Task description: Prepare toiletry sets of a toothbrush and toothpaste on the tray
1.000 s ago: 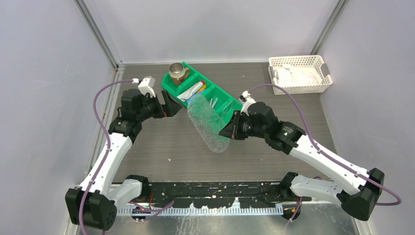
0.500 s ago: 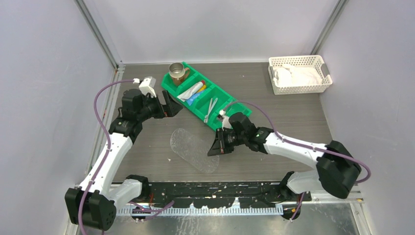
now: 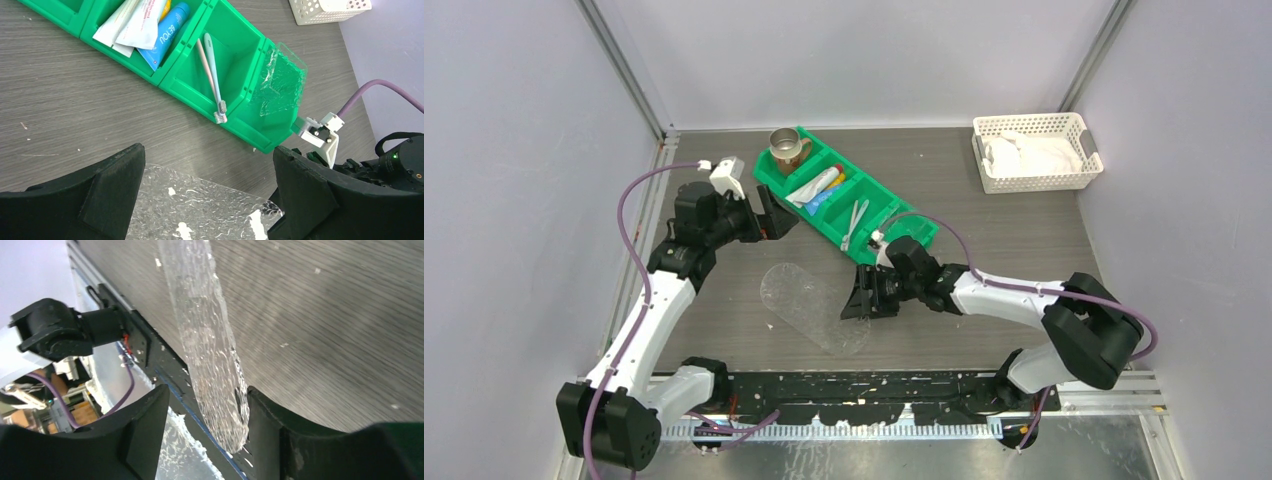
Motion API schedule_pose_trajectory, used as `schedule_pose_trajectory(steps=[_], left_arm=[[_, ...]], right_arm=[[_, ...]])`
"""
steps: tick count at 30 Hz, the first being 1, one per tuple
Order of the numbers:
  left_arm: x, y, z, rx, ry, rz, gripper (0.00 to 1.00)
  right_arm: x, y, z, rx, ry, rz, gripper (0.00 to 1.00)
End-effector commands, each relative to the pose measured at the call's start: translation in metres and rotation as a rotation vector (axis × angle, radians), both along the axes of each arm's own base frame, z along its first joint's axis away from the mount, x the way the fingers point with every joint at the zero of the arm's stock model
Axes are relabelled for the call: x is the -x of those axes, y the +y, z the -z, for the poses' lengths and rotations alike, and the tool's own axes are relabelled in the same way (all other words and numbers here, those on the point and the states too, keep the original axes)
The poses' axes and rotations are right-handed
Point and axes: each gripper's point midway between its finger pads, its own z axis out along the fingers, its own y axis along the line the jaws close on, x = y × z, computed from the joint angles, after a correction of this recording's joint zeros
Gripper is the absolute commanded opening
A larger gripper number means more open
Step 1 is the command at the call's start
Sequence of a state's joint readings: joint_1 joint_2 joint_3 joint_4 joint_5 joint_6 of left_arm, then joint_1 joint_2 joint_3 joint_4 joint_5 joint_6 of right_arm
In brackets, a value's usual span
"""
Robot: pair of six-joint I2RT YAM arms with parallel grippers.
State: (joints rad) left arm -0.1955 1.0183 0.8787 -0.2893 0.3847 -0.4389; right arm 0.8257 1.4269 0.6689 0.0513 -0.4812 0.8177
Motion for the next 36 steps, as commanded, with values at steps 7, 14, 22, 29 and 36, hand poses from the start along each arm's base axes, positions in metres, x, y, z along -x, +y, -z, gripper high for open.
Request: schedule_pose_trajectory(steps=[7,14,22,29,36], left_arm=[[-0.004,-0.003,-0.012,0.017,-0.043,-0.001,1.00],[-0.005,-0.004,-0.008,0.022,-0.034,0.001,1.00],[-0.004,-0.004,-0.009,0.026,-0.036,-0.001,1.00],[-0.003,-0.004,-0.008,0.025,-0.035,0.001,1.00],[-0.003,-0.004,-0.006,0.025,-0.032,0.000,1.00]], right_arm=[[-0.021,-0.014,-0.025,0.085,-0.123,0.085,0.75],[-0.044,-0.049,-0.038,0.234,-0.250,0.222,0.82],[-0.081,-0.120,-0.019,0.457,-0.302,0.546,0.52],[-0.097,-0.124,0.001,0.533,-0.279,0.593,0.57],[-0.113,-0.119,0.009,0.561,-0.287,0.620,0.57]])
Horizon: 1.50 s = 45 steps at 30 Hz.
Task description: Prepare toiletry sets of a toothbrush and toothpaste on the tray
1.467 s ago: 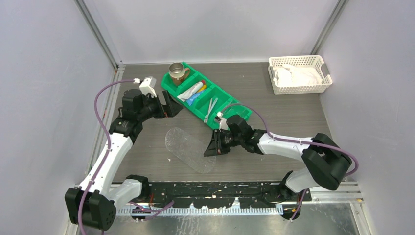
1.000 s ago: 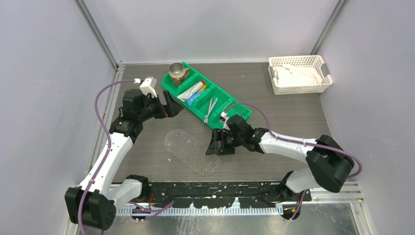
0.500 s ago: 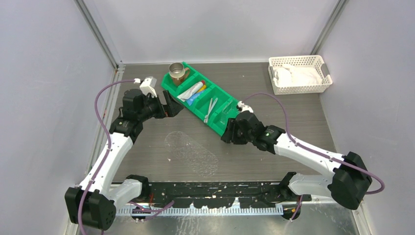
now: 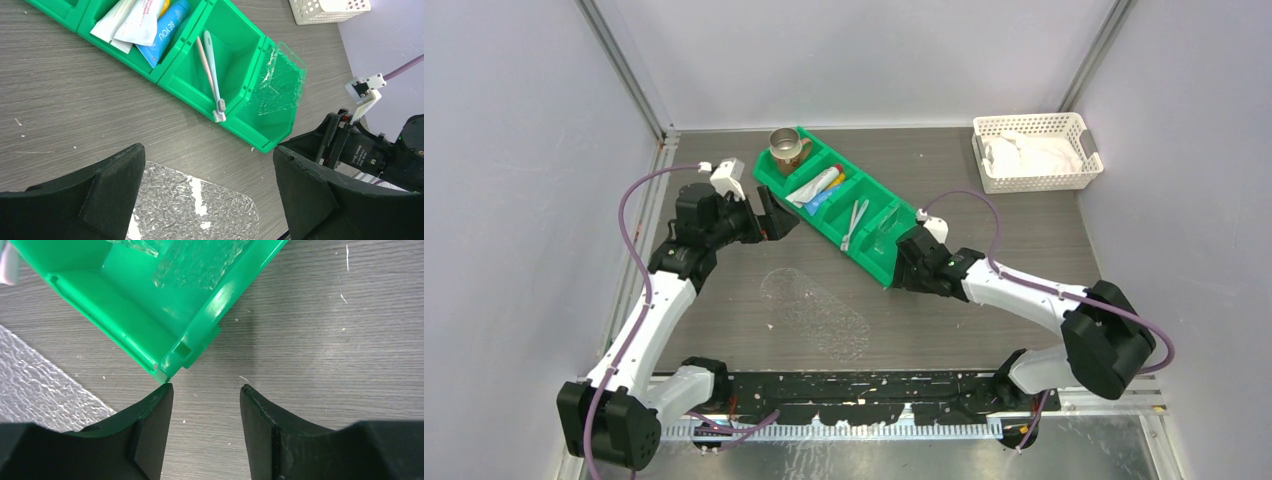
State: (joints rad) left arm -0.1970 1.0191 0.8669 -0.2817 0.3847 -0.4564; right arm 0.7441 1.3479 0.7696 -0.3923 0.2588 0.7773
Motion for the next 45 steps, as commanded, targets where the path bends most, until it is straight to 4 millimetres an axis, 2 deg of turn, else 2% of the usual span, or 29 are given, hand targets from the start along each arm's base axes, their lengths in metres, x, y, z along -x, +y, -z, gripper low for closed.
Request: schedule_pose_trajectory(steps=[1,10,14,20,27,29,30,33,35,38,45], left_arm=[[-0.004,-0.003,-0.010,0.013,-0.048,0.005,1.00],[-0.003,-0.003,-0.010,0.014,-0.047,0.007,1.00],[-0.002,-0.004,-0.010,0.017,-0.045,0.013,1.00],[-0.003,-0.004,-0.012,0.017,-0.045,0.012,1.00],[-0.004,-0.005,-0.010,0.015,-0.039,0.014,1.00],[-0.004,-0.005,-0.010,0.015,-0.038,0.014,1.00],[-0.003,-0.005,-0.010,0.014,-0.038,0.014,1.00],[-0.003,-0.005,-0.009,0.012,-0.037,0.013,1.00],[-0.003,-0.005,-0.009,0.012,-0.036,0.014,1.00],[-0.004,-0.006,-0.007,0.011,-0.031,0.016,1.00],[-0.003,-0.007,-0.005,0.006,-0.027,0.020,1.00]], right_arm=[[-0.026,0.007,-0.016,-0.013,-0.076,0.058,0.57],[-0.031,0.007,-0.033,-0.055,-0.118,0.059,0.58],[-0.040,-0.002,-0.029,-0.010,-0.107,0.077,0.59],[-0.067,-0.025,-0.016,-0.019,-0.072,0.137,0.59],[-0.089,-0.044,-0.012,0.013,-0.048,0.158,0.57],[-0.095,-0.054,-0.011,0.030,-0.039,0.173,0.54],[-0.099,-0.060,-0.012,0.037,-0.035,0.186,0.48],[-0.106,-0.078,-0.010,0.070,-0.021,0.200,0.20],[-0.110,-0.090,-0.010,0.111,-0.011,0.198,0.09],[-0.113,-0.106,-0.010,0.159,0.013,0.199,0.02],[-0.118,-0.110,-0.009,0.210,0.025,0.148,0.01]])
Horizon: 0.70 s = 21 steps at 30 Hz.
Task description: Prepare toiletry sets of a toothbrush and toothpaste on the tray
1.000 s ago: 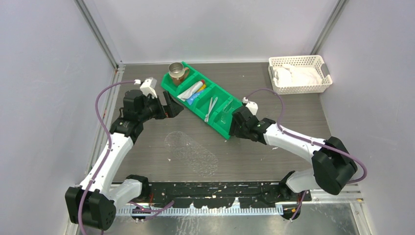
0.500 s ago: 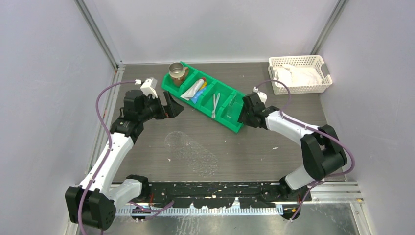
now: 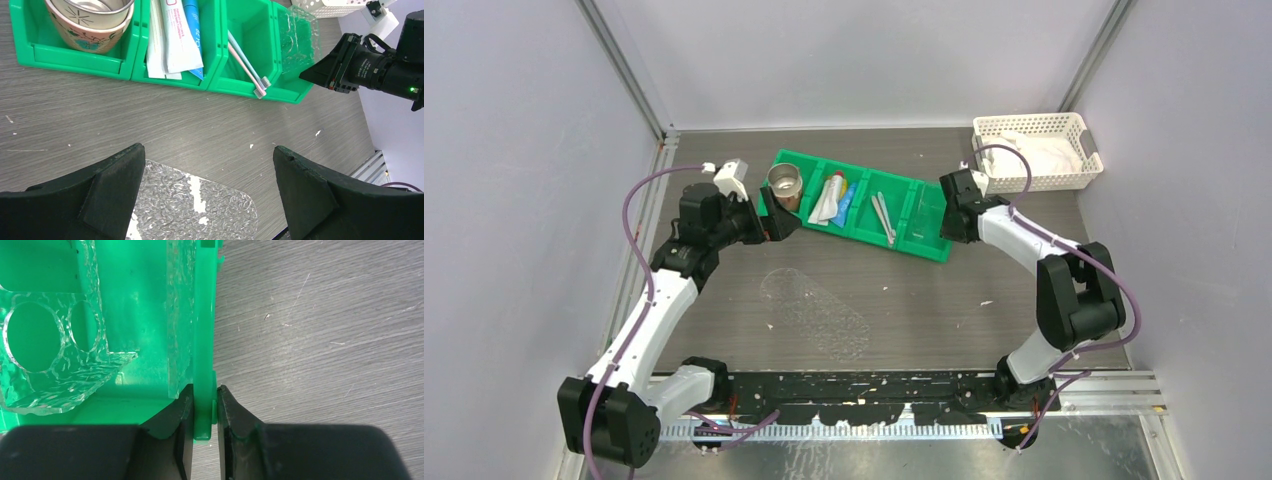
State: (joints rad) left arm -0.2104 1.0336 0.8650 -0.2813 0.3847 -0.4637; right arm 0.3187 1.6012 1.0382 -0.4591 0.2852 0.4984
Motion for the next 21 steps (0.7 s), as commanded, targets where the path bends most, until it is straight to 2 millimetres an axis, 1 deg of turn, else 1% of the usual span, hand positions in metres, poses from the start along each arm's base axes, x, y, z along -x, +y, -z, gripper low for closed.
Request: schedule_pose_trajectory(steps=[1,3,7,10,13,15,16,17,19,21], left_arm=[[-0.004,-0.002,-0.010,0.004,-0.048,0.008,1.00],[-0.004,-0.003,-0.009,0.004,-0.045,0.009,1.00],[-0.003,-0.004,-0.007,0.003,-0.039,0.011,1.00],[-0.003,-0.003,-0.005,0.001,-0.036,0.006,1.00],[-0.004,-0.003,-0.002,-0.005,-0.026,0.002,1.00],[-0.005,-0.002,0.000,-0.007,-0.022,-0.001,1.00],[-0.005,-0.002,0.000,-0.009,-0.021,-0.002,1.00],[-0.005,-0.002,0.000,-0.009,-0.020,-0.005,1.00],[-0.005,-0.001,0.001,-0.014,-0.017,-0.009,1.00],[-0.006,0.000,0.000,-0.017,-0.019,-0.014,1.00]], right_arm=[[-0.006,0.006,-0.005,0.005,0.006,-0.066,0.01],[-0.009,0.005,-0.006,0.020,0.000,-0.070,0.01],[-0.023,-0.008,-0.013,0.105,-0.021,-0.065,0.01],[-0.035,-0.017,-0.017,0.135,-0.021,-0.040,0.08],[-0.046,-0.020,-0.021,0.130,-0.034,-0.027,0.21],[-0.050,-0.022,-0.026,0.122,-0.049,-0.016,0.25],[-0.050,-0.022,-0.029,0.114,-0.056,-0.012,0.31],[-0.049,-0.022,-0.037,0.102,-0.069,-0.011,0.40],[-0.043,-0.021,-0.049,0.079,-0.094,-0.007,0.50],[-0.033,-0.023,-0.066,0.065,-0.123,0.006,0.58]])
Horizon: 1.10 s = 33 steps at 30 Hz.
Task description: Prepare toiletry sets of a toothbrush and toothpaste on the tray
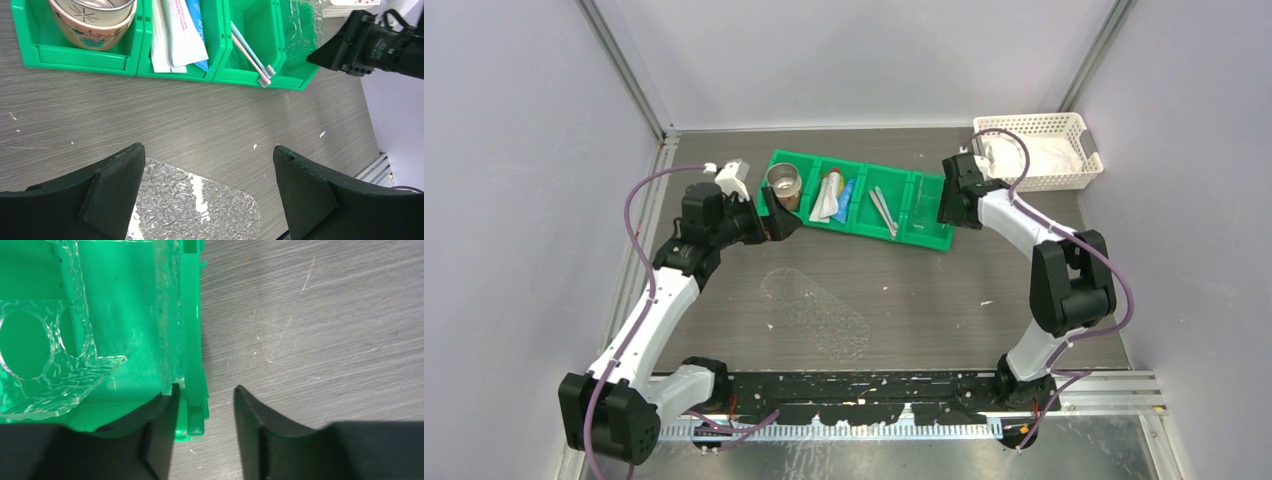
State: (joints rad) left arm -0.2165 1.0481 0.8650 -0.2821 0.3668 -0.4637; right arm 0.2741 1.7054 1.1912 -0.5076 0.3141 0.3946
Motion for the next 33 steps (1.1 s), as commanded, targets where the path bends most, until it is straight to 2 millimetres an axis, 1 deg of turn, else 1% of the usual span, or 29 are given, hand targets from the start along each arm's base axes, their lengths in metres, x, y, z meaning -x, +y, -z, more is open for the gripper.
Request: schedule_pose_trajectory(steps=[1,3,4,6,7,8,9,10,11,12,13,16,18,19,20,23,26,28,33], left_arm=[[-0.003,0.000,-0.006,-0.005,-0.033,-0.007,1.00],[-0.004,0.000,-0.006,-0.006,-0.034,-0.011,1.00],[-0.004,0.001,-0.007,-0.004,-0.033,-0.014,1.00],[-0.005,0.001,-0.007,-0.004,-0.030,-0.023,1.00],[-0.005,0.002,-0.006,-0.005,-0.027,-0.031,1.00],[-0.006,0.003,-0.005,-0.007,-0.024,-0.039,1.00],[-0.007,0.004,-0.005,-0.007,-0.021,-0.047,1.00],[-0.008,0.005,-0.004,-0.007,-0.017,-0.054,1.00],[-0.009,0.005,-0.004,-0.007,-0.014,-0.061,1.00],[-0.010,0.006,-0.001,-0.009,-0.006,-0.069,1.00],[-0.010,0.007,0.000,-0.009,0.000,-0.080,1.00],[-0.011,0.011,0.003,-0.014,0.020,-0.104,1.00],[-0.011,0.014,0.003,-0.025,0.025,-0.125,1.00],[-0.011,0.015,0.003,-0.027,0.026,-0.131,1.00],[-0.010,0.016,0.003,-0.030,0.026,-0.136,1.00],[-0.010,0.017,0.003,-0.034,0.030,-0.140,1.00],[-0.010,0.019,0.006,-0.044,0.041,-0.144,1.00],[-0.010,0.020,0.007,-0.049,0.044,-0.149,1.00],[-0.011,0.021,0.009,-0.055,0.047,-0.152,1.00]], right_arm=[[0.007,-0.007,-0.063,-0.032,-0.151,0.033,0.60],[0.018,-0.008,-0.085,-0.052,-0.213,0.049,0.68],[0.026,-0.009,-0.094,-0.061,-0.228,0.052,0.69],[0.043,-0.003,-0.111,-0.101,-0.256,0.034,0.70],[0.052,0.005,-0.114,-0.129,-0.258,0.006,0.68],[0.063,0.015,-0.121,-0.171,-0.270,-0.026,0.61],[0.074,0.028,-0.120,-0.213,-0.261,-0.061,0.52],[0.085,0.045,-0.119,-0.257,-0.254,-0.118,0.40],[0.096,0.061,-0.116,-0.295,-0.237,-0.161,0.33],[0.111,0.083,-0.111,-0.333,-0.205,-0.221,0.30],[0.124,0.104,-0.106,-0.373,-0.178,-0.287,0.31],[0.162,0.151,-0.079,-0.411,-0.068,-0.424,0.46],[0.183,0.179,-0.060,-0.447,-0.005,-0.499,0.55],[0.188,0.191,-0.054,-0.464,0.008,-0.526,0.57],[0.198,0.206,-0.048,-0.506,0.039,-0.569,0.57],[0.219,0.243,-0.037,-0.573,0.099,-0.661,0.58],[0.242,0.274,-0.027,-0.602,0.167,-0.748,0.58],[0.251,0.290,-0.022,-0.632,0.192,-0.773,0.57],[0.278,0.318,-0.012,-0.658,0.244,-0.847,0.57]])
